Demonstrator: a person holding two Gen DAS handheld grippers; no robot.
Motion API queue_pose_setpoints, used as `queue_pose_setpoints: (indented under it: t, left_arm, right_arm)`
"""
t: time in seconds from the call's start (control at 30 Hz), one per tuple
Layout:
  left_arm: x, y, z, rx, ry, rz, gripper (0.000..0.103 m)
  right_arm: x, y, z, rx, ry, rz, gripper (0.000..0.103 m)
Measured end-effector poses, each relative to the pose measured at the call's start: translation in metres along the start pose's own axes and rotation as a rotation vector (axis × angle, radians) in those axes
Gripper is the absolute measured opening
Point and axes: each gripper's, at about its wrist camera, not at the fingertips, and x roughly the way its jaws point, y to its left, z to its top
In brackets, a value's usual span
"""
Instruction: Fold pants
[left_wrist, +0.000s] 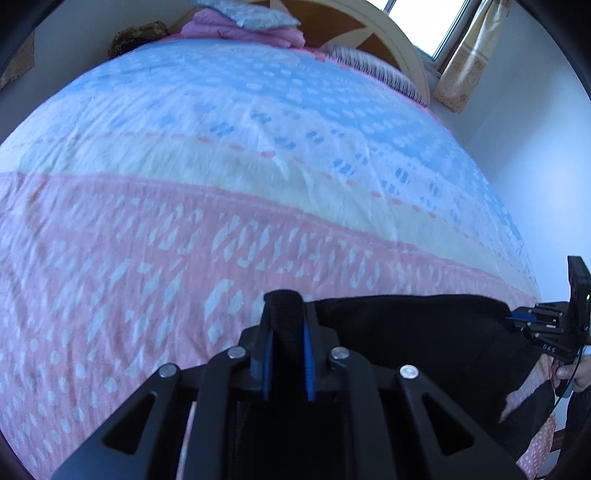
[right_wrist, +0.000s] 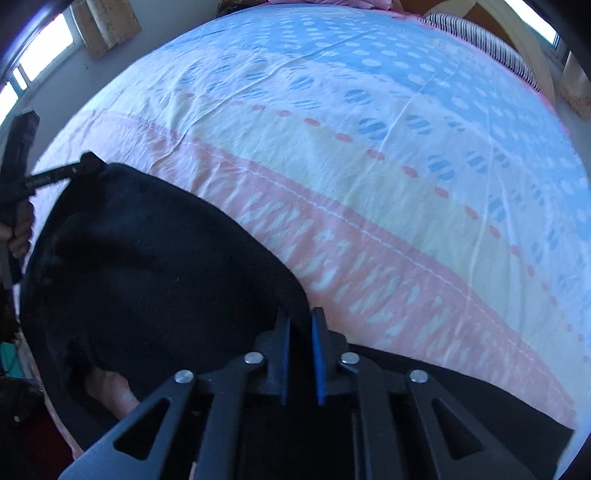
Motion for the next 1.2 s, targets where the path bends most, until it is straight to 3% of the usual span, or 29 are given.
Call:
queue_pose_setpoints:
  t: [0.1,0.23,0.43,0.53,0.67,0.83,0.93,1.0,1.1,1.2]
  left_arm:
    - [-0.035,-0.006,0.002,0.014,-0.087,-0.032,0.014]
    - [-0.079,-0.016,-0.005,0.057,-0.176,-0.071,0.014]
    - [-0.135,-0.014,-0.043,0.107,-0.281,-0.143,0.014]
    - [-0.153,-0.006,-0.076,0.122,-0.313,-0.193,0.014]
    - [-0.162,-0.004,-0.122,0.171,-0.331,-0.173,0.014]
    - [-0.152,0.009,-0.169,0.155,-0.265,-0.155,0.014]
    - [-0.146,0.018,-0.194,0.177,-0.238,-0.110,0.016]
    - [-0.139,0.024,-0.205,0.191,-0.207,-0.030,0.022]
    - [-0.135,0.041,-0.211,0.142,-0.154,0.017,0.031]
    - [-0.150,0.058,-0.211,0.112,-0.159,0.110,0.031]
  right_arm:
    - [-0.030,0.006,-0.012,0.070,-0.078,-0.051,0.007]
    - [-0.090,0.022,-0.044,0.139,-0.247,-0.064,0.007]
    - [-0.154,0.080,-0.131,0.167,-0.419,-0.066,0.007]
    - [-0.151,0.108,-0.173,0.190,-0.437,-0.045,0.007]
    - [-0.129,0.138,-0.218,0.221,-0.422,-0.044,0.007]
    - [-0.088,0.147,-0.252,0.306,-0.381,-0.002,0.007]
    - [-0.073,0.151,-0.261,0.293,-0.362,-0.021,0.008]
    - [-0.072,0.155,-0.266,0.263,-0.374,-0.049,0.008]
    - [-0.072,0.157,-0.262,0.237,-0.357,-0.072,0.010]
    - [-0.082,0.156,-0.265,0.247,-0.354,-0.064,0.016]
